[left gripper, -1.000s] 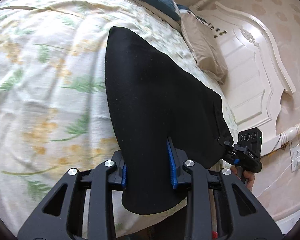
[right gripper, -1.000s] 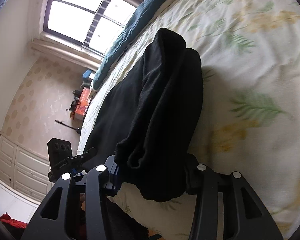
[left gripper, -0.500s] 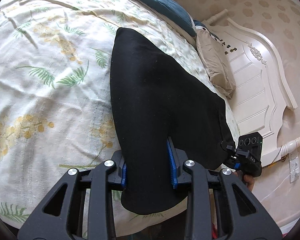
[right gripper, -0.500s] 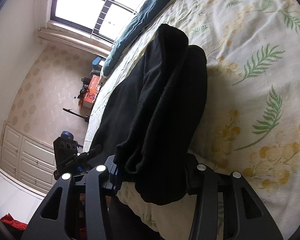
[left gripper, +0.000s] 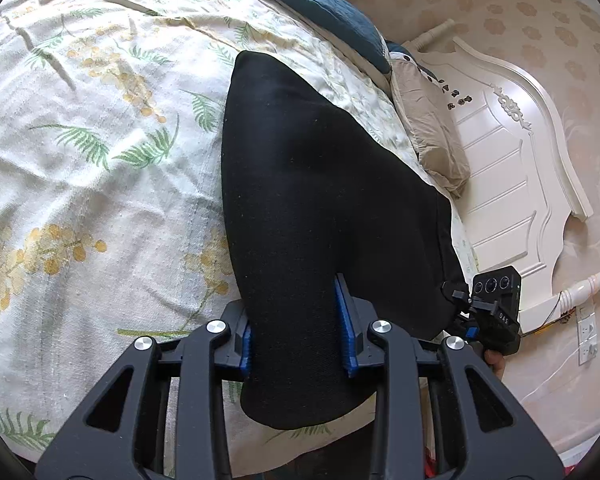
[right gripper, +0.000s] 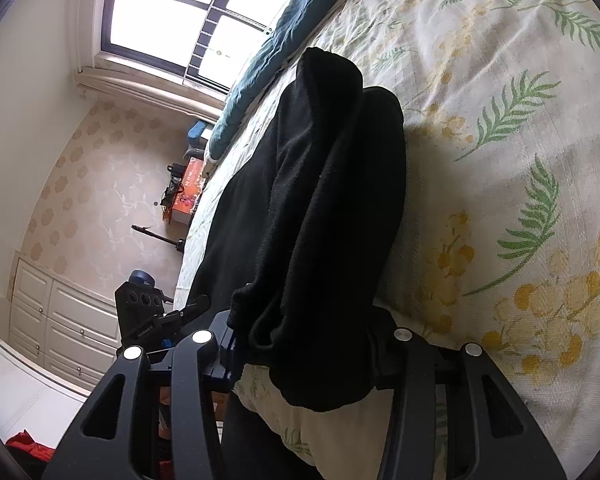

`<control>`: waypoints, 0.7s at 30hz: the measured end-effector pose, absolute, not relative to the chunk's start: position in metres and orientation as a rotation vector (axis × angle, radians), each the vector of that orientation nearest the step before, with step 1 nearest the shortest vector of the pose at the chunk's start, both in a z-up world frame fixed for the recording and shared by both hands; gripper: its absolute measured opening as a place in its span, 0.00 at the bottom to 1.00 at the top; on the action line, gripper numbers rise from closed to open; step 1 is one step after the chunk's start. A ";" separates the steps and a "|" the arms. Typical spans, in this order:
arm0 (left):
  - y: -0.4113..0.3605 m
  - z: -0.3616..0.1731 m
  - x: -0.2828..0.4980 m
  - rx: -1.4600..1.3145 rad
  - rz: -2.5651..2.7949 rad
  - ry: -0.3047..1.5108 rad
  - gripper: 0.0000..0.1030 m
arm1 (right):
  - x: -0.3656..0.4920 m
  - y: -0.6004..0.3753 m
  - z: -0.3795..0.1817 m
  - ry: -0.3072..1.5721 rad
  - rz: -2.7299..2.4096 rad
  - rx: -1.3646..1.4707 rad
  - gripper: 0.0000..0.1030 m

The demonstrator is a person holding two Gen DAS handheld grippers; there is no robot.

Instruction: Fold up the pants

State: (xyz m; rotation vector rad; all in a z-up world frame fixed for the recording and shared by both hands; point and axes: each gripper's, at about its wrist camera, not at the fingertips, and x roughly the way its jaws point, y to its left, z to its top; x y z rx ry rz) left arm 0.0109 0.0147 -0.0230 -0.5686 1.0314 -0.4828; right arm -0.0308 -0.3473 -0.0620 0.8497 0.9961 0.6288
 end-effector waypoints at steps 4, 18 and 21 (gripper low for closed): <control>0.014 -0.023 0.011 -0.569 -0.484 1.030 0.31 | -0.031 -0.350 -0.062 0.991 0.628 0.857 0.44; 0.021 -0.031 0.010 -0.599 -0.513 1.013 0.34 | -0.035 -0.356 -0.065 0.979 0.627 0.873 0.44; 0.021 -0.027 0.003 -0.562 -0.539 0.962 0.39 | -0.037 -0.360 -0.064 0.981 0.623 0.874 0.48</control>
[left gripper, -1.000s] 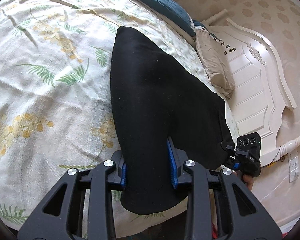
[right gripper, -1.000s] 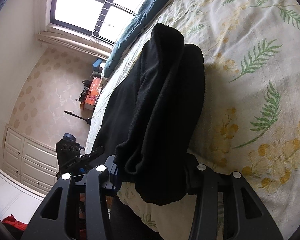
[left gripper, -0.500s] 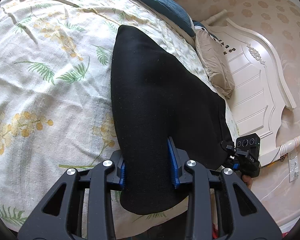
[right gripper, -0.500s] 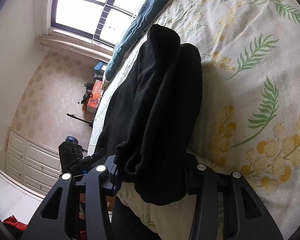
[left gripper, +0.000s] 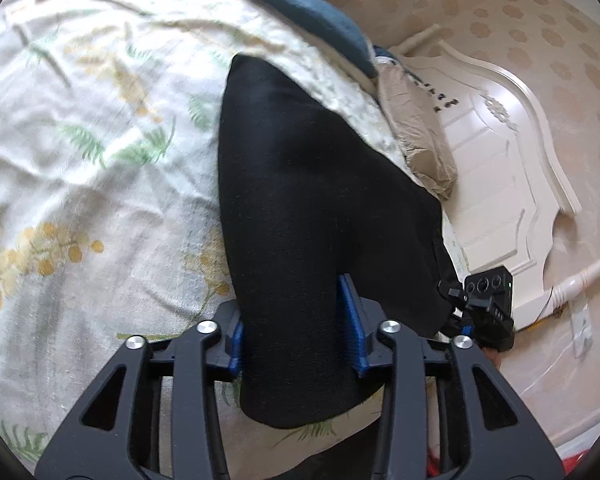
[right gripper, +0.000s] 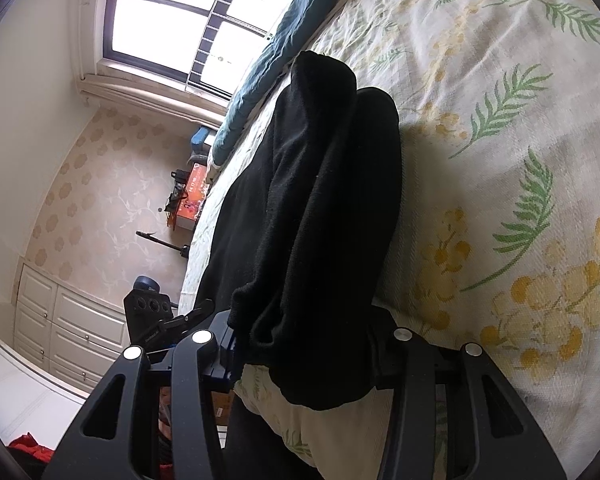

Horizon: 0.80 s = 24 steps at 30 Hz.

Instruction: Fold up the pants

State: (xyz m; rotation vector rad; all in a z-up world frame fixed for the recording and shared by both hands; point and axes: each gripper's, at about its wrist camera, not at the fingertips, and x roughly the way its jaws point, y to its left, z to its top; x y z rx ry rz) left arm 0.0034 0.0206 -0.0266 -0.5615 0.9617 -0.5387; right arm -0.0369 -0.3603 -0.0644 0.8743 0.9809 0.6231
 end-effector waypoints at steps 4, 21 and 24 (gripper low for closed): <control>0.033 -0.013 -0.010 -0.539 -0.546 0.900 0.69 | -0.043 -0.368 -0.051 0.961 0.607 0.827 0.61; 0.040 -0.028 0.111 -0.554 -0.574 1.004 0.87 | 0.054 -0.378 -0.049 0.968 0.573 0.839 0.75; 0.029 -0.029 0.124 -0.536 -0.598 1.021 0.89 | 0.059 -0.372 -0.052 0.965 0.578 0.843 0.78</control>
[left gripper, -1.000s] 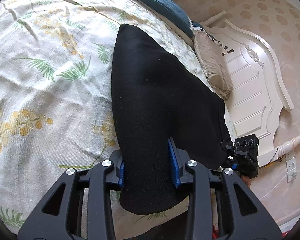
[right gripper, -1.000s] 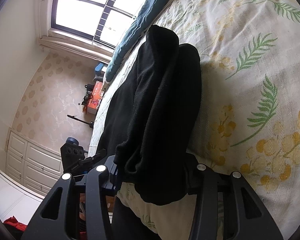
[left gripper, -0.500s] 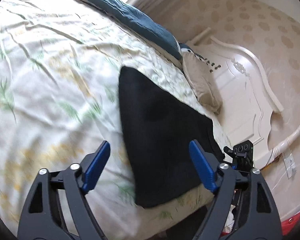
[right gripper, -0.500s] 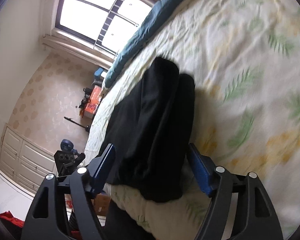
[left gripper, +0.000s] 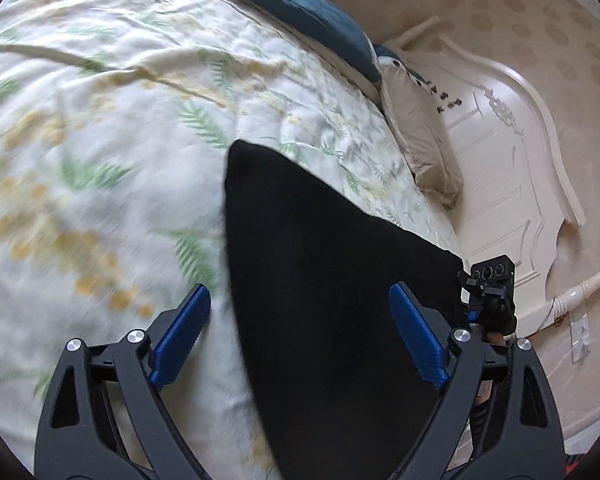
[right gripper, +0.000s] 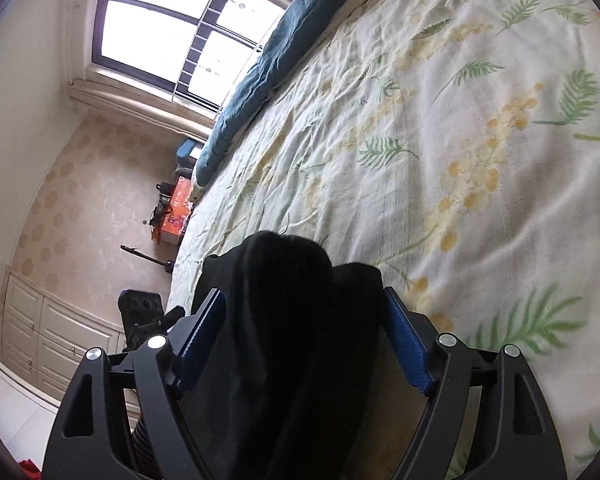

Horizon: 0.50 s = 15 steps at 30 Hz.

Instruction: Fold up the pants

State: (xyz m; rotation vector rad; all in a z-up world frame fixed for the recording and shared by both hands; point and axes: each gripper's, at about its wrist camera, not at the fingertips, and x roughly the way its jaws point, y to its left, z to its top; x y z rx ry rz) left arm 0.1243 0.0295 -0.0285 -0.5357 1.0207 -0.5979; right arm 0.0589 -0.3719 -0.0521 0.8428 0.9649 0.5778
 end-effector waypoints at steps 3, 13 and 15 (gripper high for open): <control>0.022 -0.032 0.134 -0.532 -0.605 1.038 0.89 | 0.060 -0.368 -0.052 0.954 0.589 0.838 0.79; 0.005 -0.026 0.132 -0.354 -0.572 1.017 0.30 | 0.063 -0.349 -0.046 0.929 0.591 0.760 0.41; 0.006 -0.021 0.131 -0.351 -0.566 1.002 0.26 | 0.061 -0.348 -0.040 0.906 0.585 0.739 0.38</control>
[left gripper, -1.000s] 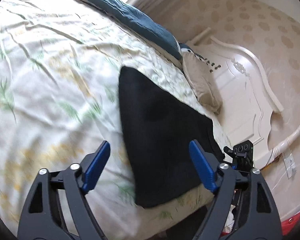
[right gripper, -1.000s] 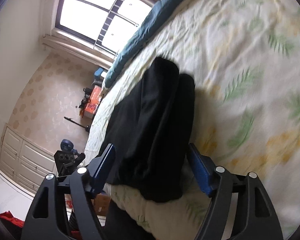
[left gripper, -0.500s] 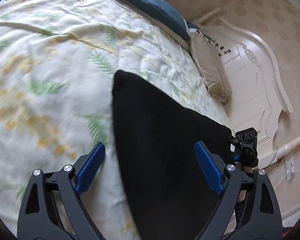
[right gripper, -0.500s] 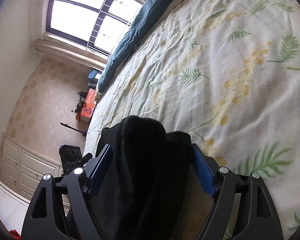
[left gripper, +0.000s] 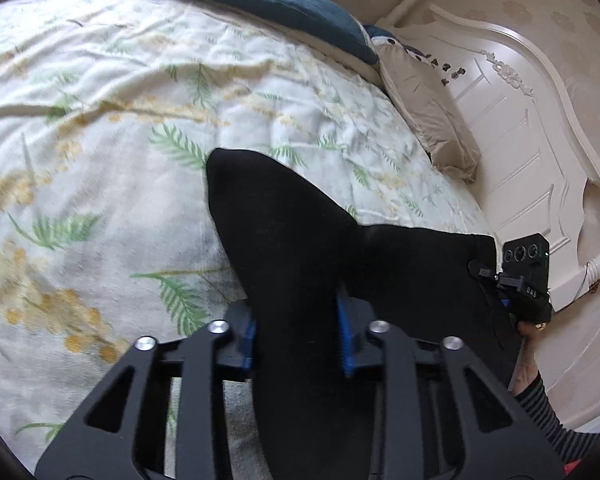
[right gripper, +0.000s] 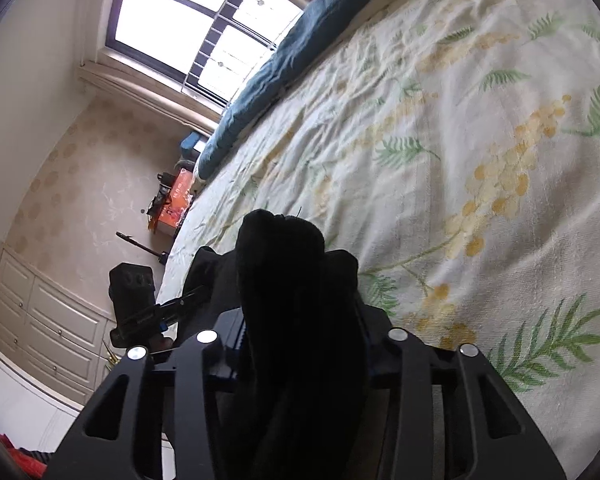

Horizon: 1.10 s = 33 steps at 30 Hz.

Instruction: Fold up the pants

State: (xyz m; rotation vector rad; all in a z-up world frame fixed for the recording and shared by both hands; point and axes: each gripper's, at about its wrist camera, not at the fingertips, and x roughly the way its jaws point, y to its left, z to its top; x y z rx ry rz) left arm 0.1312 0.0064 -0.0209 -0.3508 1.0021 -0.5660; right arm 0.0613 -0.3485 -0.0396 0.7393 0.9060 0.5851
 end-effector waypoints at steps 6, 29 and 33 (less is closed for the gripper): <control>0.003 -0.010 0.131 -0.309 -0.524 0.986 0.23 | 0.066 -0.341 -0.020 0.855 0.589 0.712 0.35; 0.031 0.004 0.229 -0.301 -0.375 0.995 0.23 | 0.184 -0.315 -0.024 0.849 0.594 0.714 0.33; 0.037 -0.011 0.234 -0.335 -0.378 1.011 0.23 | 0.190 -0.319 -0.041 0.892 0.583 0.736 0.33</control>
